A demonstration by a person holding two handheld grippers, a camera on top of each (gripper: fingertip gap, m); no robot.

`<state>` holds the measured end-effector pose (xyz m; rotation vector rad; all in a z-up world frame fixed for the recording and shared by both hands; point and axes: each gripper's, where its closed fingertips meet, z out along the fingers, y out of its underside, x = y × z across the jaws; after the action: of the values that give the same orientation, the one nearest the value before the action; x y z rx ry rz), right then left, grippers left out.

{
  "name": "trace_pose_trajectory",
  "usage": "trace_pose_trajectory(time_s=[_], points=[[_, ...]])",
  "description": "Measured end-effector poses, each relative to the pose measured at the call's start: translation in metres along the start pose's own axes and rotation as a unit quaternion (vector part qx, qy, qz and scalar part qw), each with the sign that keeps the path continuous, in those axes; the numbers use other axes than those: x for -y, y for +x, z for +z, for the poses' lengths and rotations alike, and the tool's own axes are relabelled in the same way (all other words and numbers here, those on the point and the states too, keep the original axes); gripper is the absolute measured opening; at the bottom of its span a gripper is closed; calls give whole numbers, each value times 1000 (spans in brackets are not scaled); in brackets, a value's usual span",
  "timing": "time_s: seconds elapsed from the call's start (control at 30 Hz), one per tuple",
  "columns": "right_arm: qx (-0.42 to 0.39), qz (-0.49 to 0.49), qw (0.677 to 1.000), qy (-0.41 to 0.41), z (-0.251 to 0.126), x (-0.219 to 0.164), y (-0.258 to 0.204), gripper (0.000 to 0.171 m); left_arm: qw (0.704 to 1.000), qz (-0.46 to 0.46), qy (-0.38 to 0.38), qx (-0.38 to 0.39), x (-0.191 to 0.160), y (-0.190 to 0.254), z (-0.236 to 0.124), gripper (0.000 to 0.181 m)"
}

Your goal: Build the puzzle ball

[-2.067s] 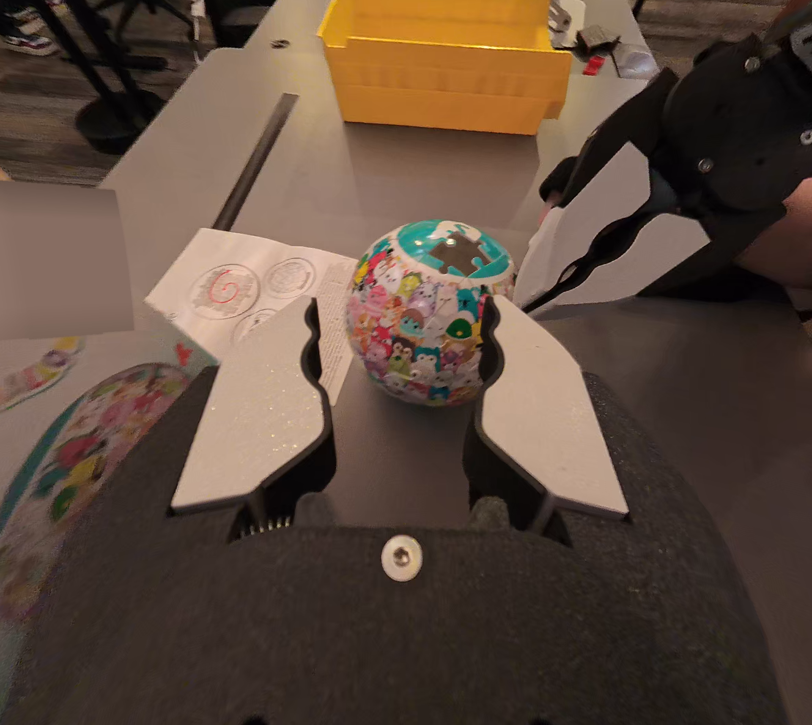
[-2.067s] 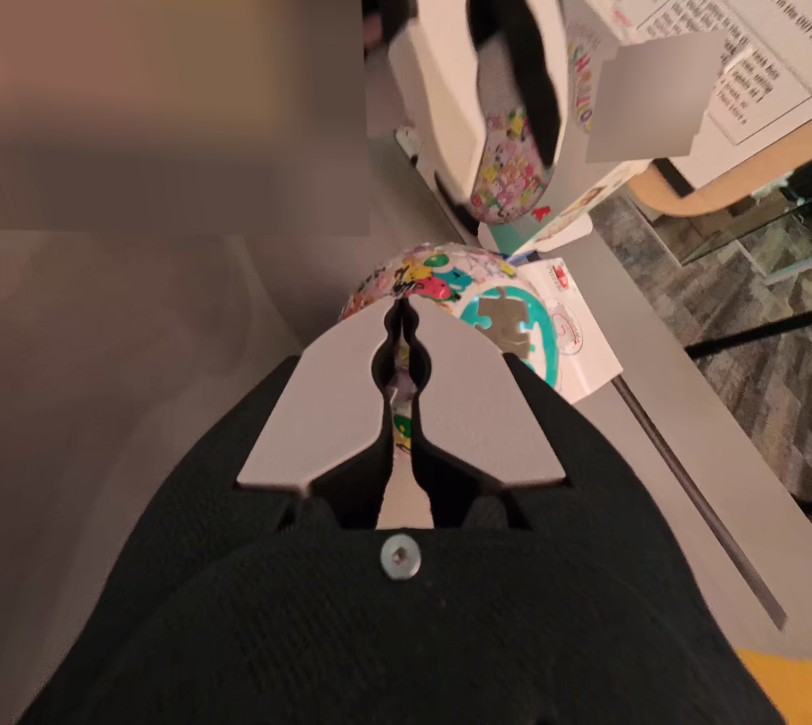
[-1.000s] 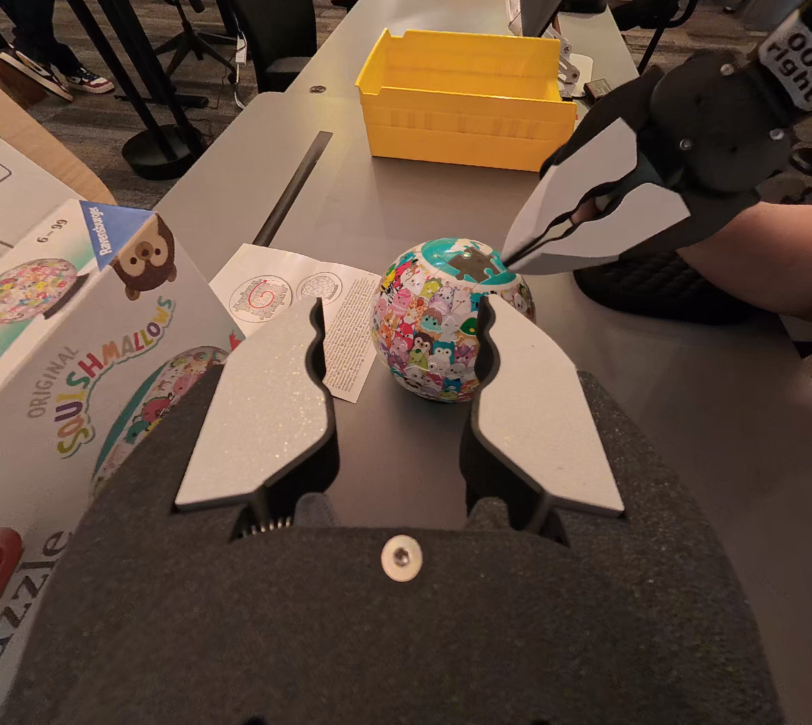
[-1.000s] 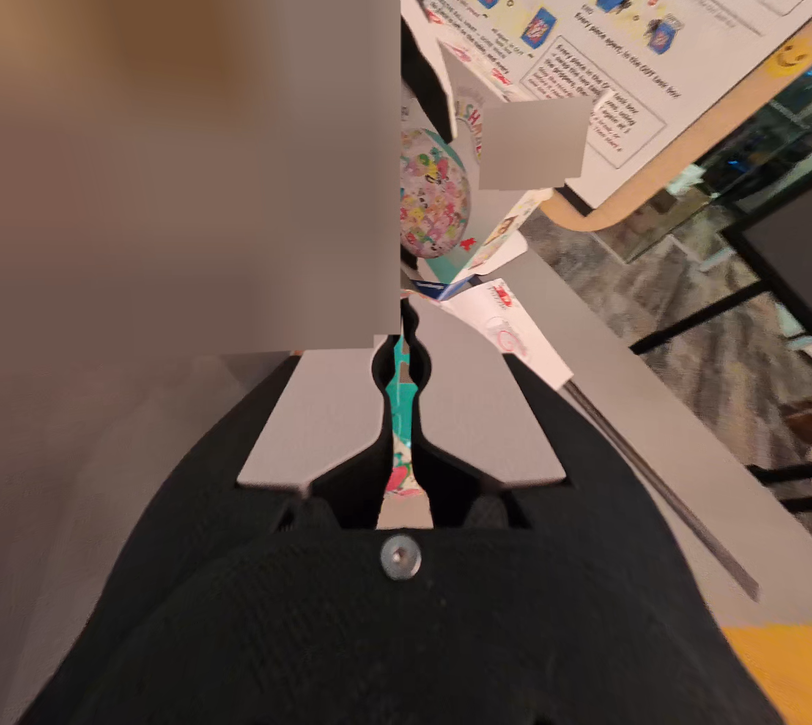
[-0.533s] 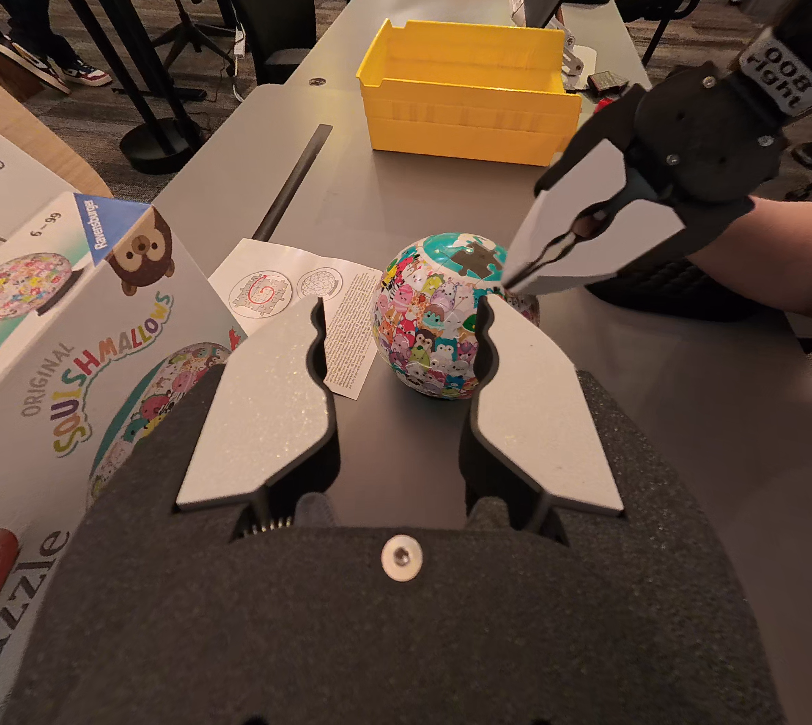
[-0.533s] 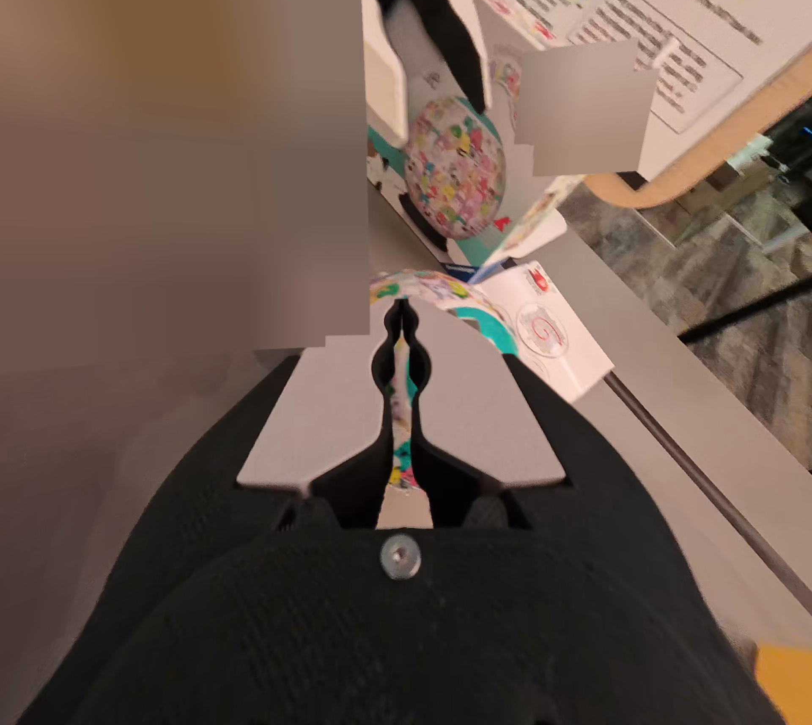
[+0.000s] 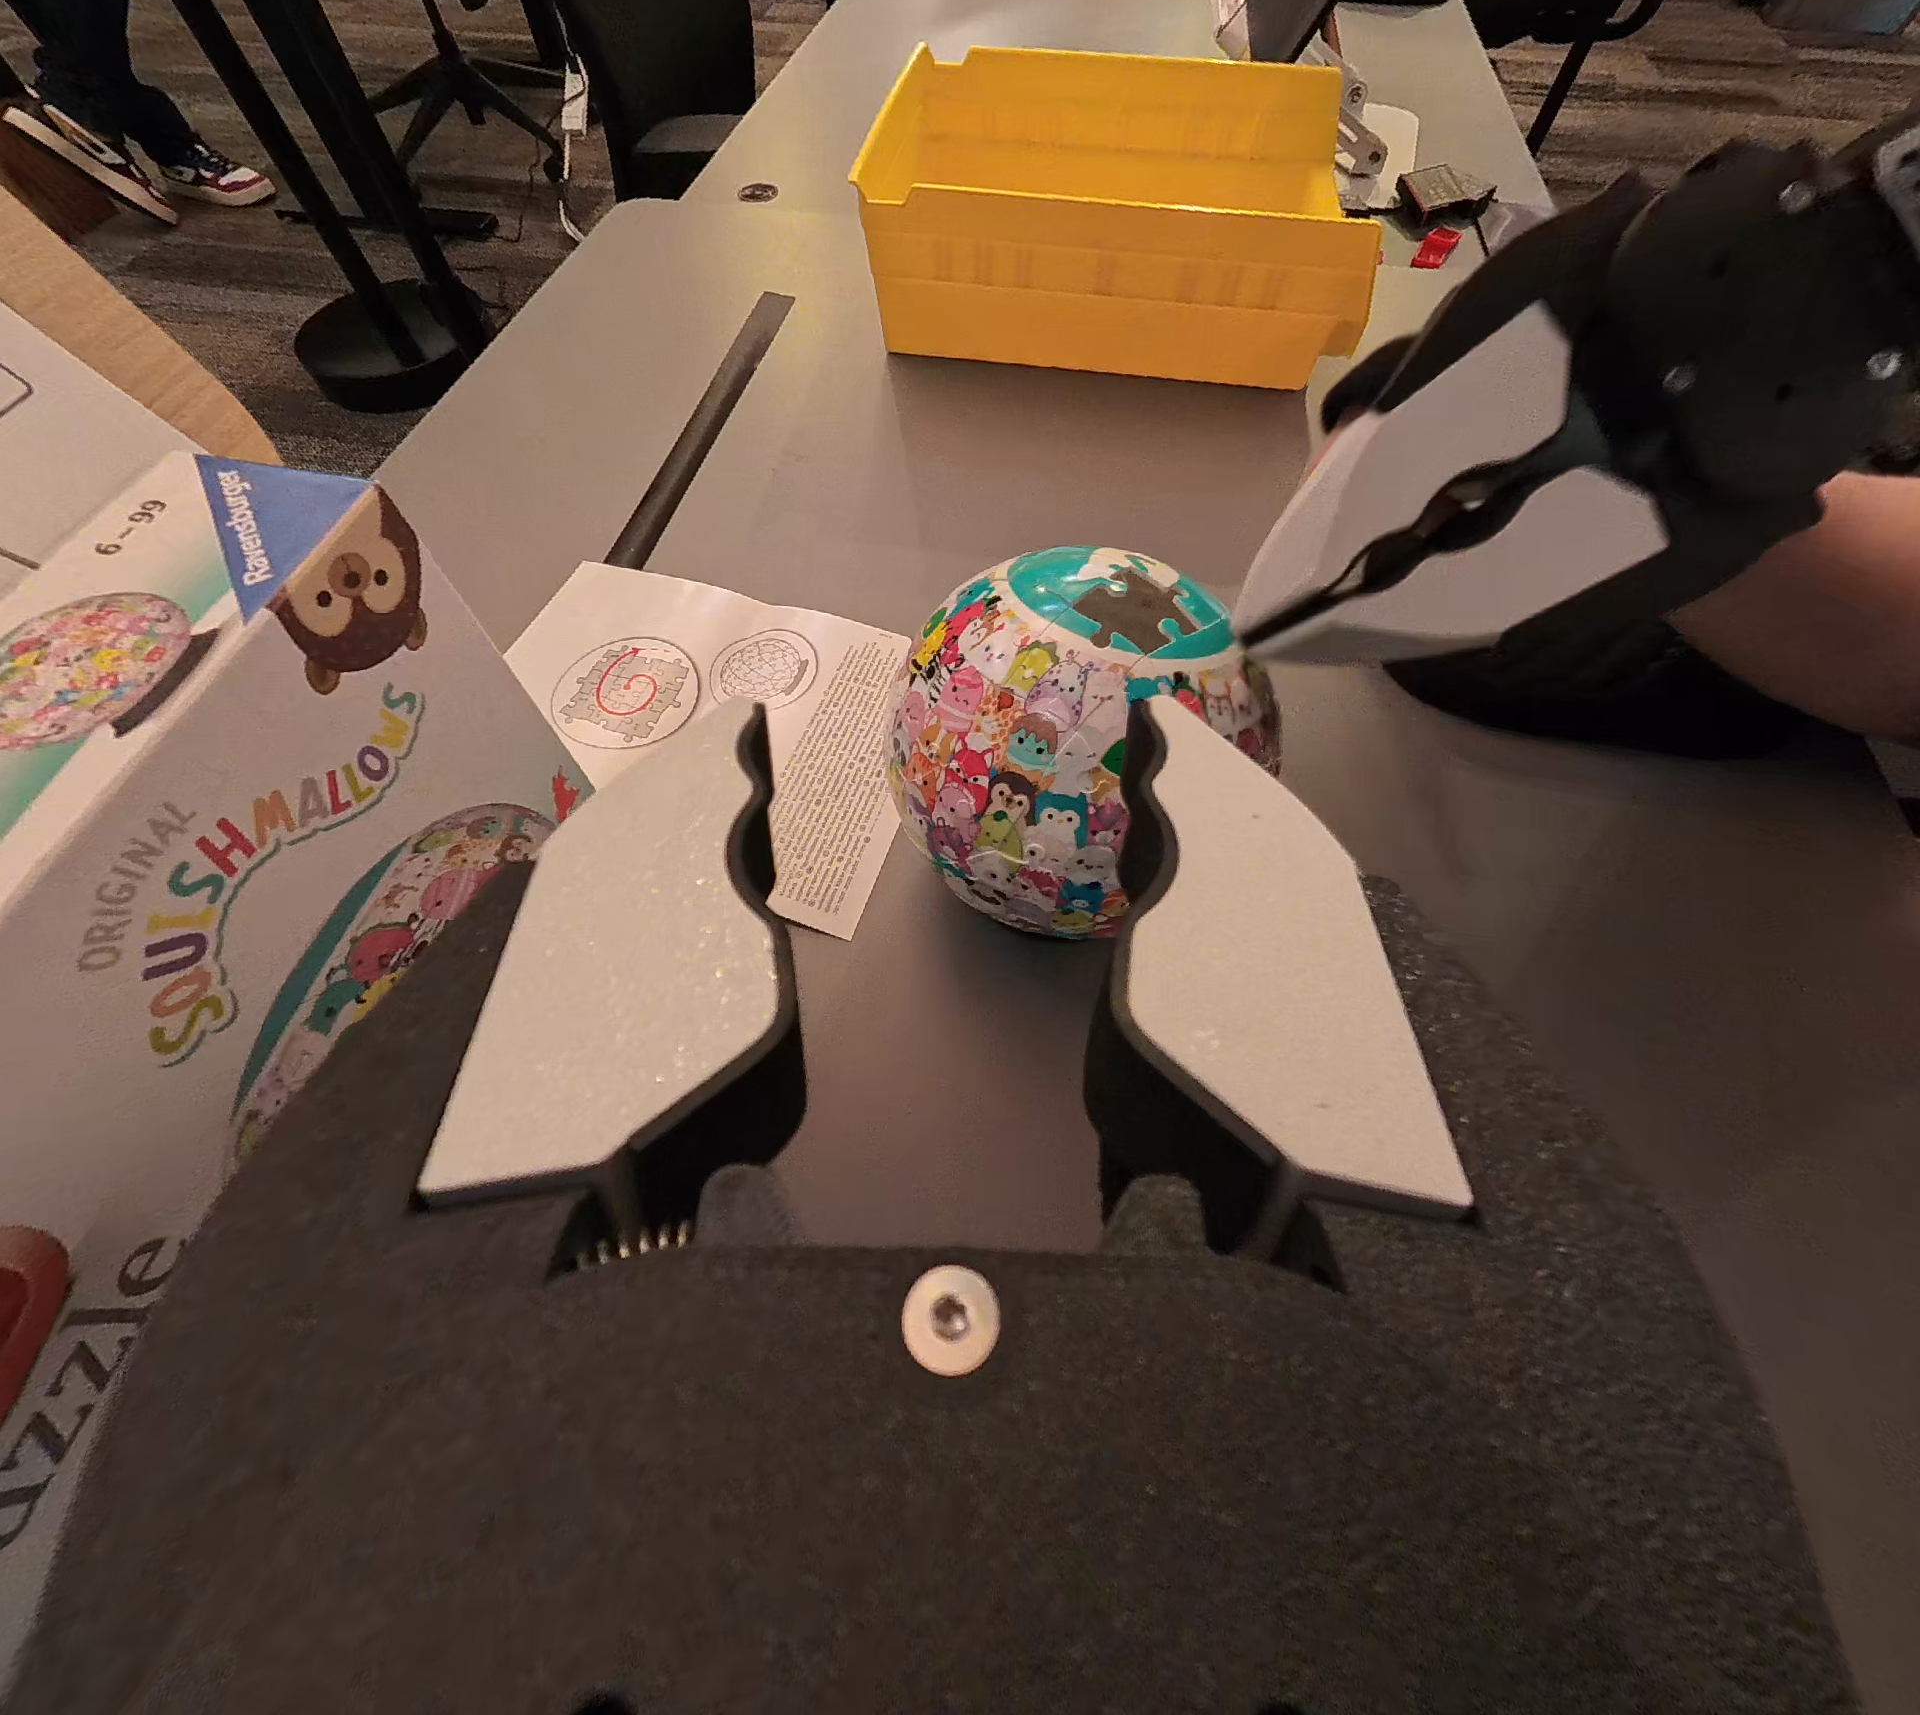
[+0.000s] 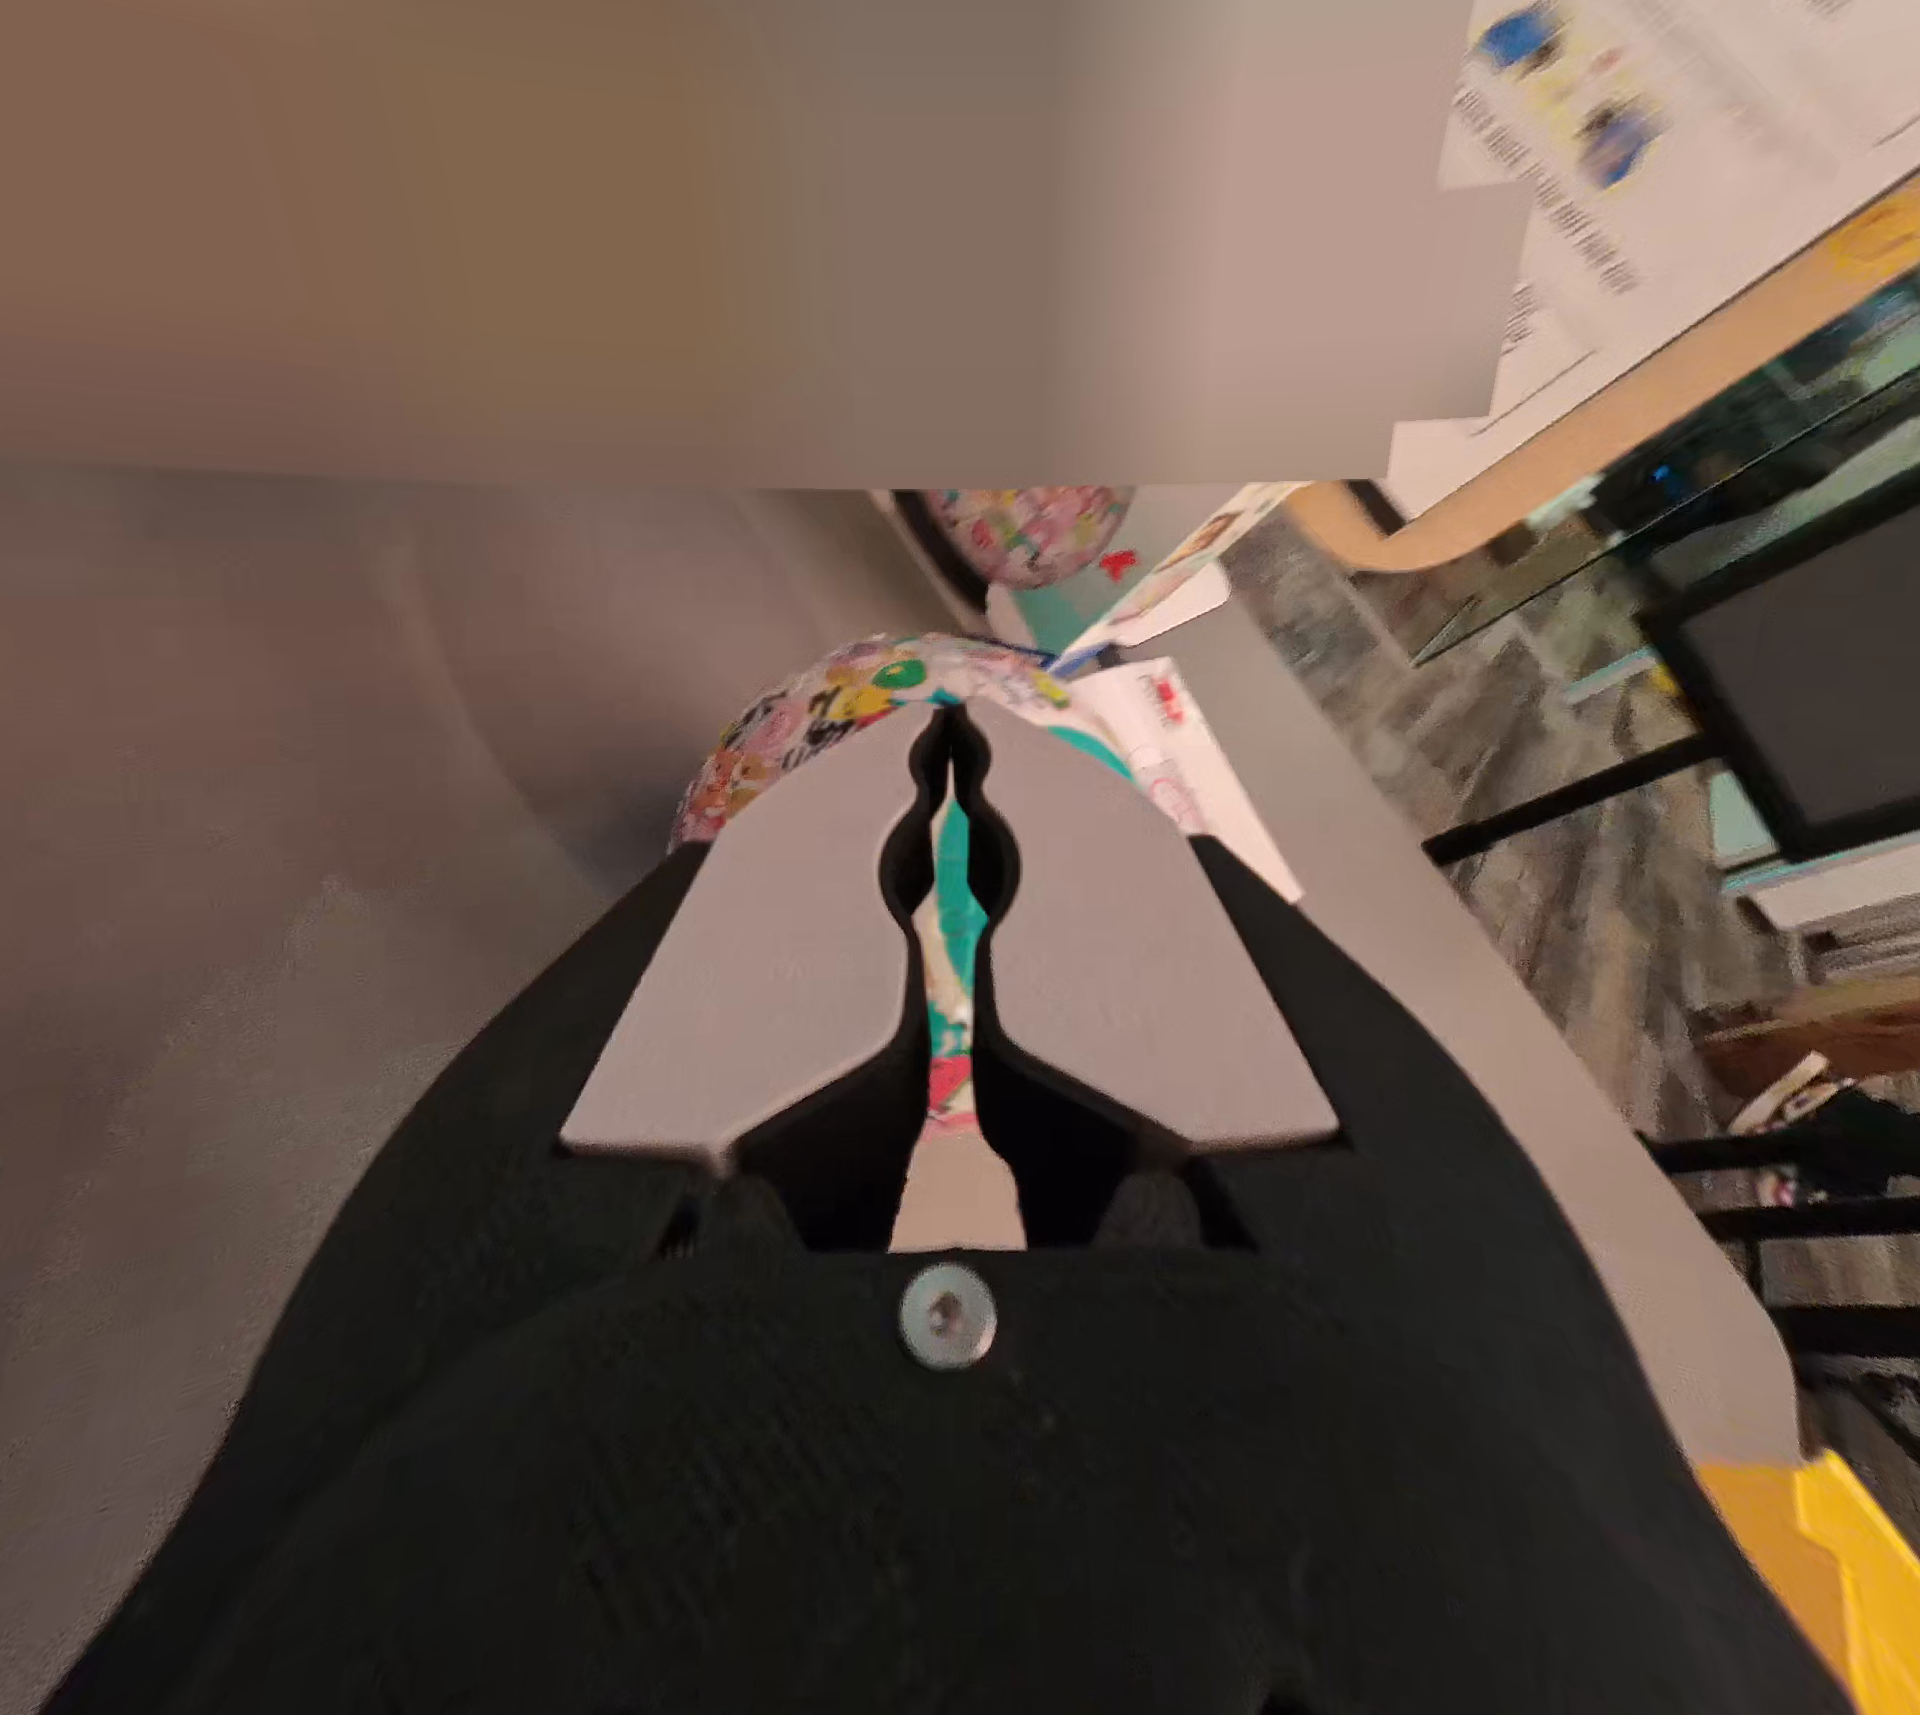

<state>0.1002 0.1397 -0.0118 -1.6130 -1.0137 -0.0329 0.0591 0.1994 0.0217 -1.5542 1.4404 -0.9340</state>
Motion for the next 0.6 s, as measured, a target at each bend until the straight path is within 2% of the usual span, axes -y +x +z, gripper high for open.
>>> trace_pose_trajectory(time_s=[0.13,0.37,0.6], points=[[38,36,998,44,-12,7,-8,1,1000,-4,6,-1,2,-1,-1,65],[49,-9,999,-18,7,-18,-25,1,1000,-1,2,-3,1,1,0,64],[53,3,999,-10,5,-17,-24,1,1000,1,-1,-2,0,1,0,64]])
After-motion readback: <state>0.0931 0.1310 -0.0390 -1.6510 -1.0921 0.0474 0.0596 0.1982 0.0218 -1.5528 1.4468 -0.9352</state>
